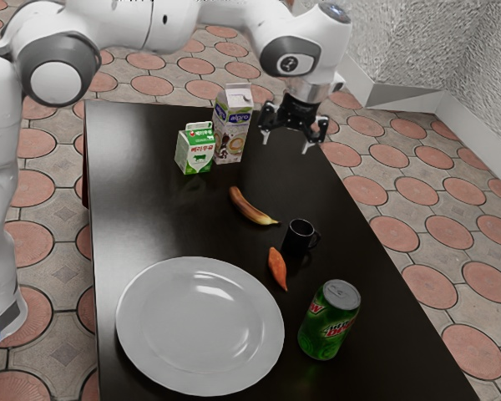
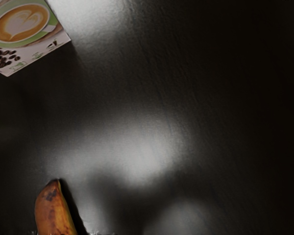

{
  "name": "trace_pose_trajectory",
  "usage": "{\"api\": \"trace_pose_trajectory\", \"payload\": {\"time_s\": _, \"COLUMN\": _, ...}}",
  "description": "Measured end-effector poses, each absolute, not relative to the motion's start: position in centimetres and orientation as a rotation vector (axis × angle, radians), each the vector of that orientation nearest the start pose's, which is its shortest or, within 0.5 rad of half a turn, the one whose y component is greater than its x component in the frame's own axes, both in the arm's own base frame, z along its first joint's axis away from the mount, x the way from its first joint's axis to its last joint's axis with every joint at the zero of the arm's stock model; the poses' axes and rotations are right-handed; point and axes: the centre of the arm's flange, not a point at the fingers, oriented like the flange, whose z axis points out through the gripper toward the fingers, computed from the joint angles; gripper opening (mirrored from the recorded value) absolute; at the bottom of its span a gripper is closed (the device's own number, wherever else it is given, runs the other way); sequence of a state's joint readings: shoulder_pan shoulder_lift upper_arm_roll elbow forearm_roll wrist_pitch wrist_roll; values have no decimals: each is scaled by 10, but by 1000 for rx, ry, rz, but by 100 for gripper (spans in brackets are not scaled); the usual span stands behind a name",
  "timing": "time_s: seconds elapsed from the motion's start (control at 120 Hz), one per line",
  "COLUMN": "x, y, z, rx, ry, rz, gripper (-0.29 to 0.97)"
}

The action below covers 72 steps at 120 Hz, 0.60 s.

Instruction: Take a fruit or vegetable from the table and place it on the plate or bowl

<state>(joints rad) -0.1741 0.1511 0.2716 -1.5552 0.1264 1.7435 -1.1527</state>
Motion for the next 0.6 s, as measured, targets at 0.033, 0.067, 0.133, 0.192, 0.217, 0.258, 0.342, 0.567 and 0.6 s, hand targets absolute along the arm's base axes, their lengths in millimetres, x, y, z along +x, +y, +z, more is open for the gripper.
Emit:
{"api": "trace_pose_trajectory", "payload": {"time_s": 0.033, "x": 610, "y": 63, "z": 560, "rx": -2454, "ry": -1783, "rz": -178, "gripper": 68}}
{"api": "trace_pose_trajectory", "payload": {"time_s": 0.067, "x": 612, "y": 65, "z": 557, "rx": -2441, "ry": -1825, "rz": -174, "gripper": 68}}
{"api": "trace_pose_trajectory", "payload": {"time_s": 0.133, "x": 616, "y": 67, "z": 549, "rx": -2415, "ry": -1901, "rz": -163, "gripper": 68}}
{"api": "trace_pose_trajectory", "payload": {"time_s": 0.192, "x": 615, "y": 76, "z": 540, "rx": -2377, "ry": -1982, "rz": -140, "gripper": 68}}
{"api": "trace_pose_trajectory", "payload": {"time_s": 0.217, "x": 615, "y": 81, "z": 535, "rx": -2356, "ry": -2020, "rz": -126, "gripper": 68}}
{"api": "trace_pose_trajectory", "payload": {"time_s": 0.258, "x": 614, "y": 87, "z": 527, "rx": -2328, "ry": -2080, "rz": -108, "gripper": 68}}
{"api": "trace_pose_trajectory", "payload": {"time_s": 0.342, "x": 615, "y": 86, "z": 520, "rx": -2288, "ry": -2172, "rz": -92, "gripper": 68}}
{"api": "trace_pose_trajectory", "payload": {"time_s": 0.567, "x": 619, "y": 78, "z": 510, "rx": -2187, "ry": -2305, "rz": -91, "gripper": 68}}
{"api": "trace_pose_trajectory", "payload": {"time_s": 0.6, "x": 619, "y": 77, "z": 509, "rx": -2173, "ry": -2322, "rz": -88, "gripper": 68}}
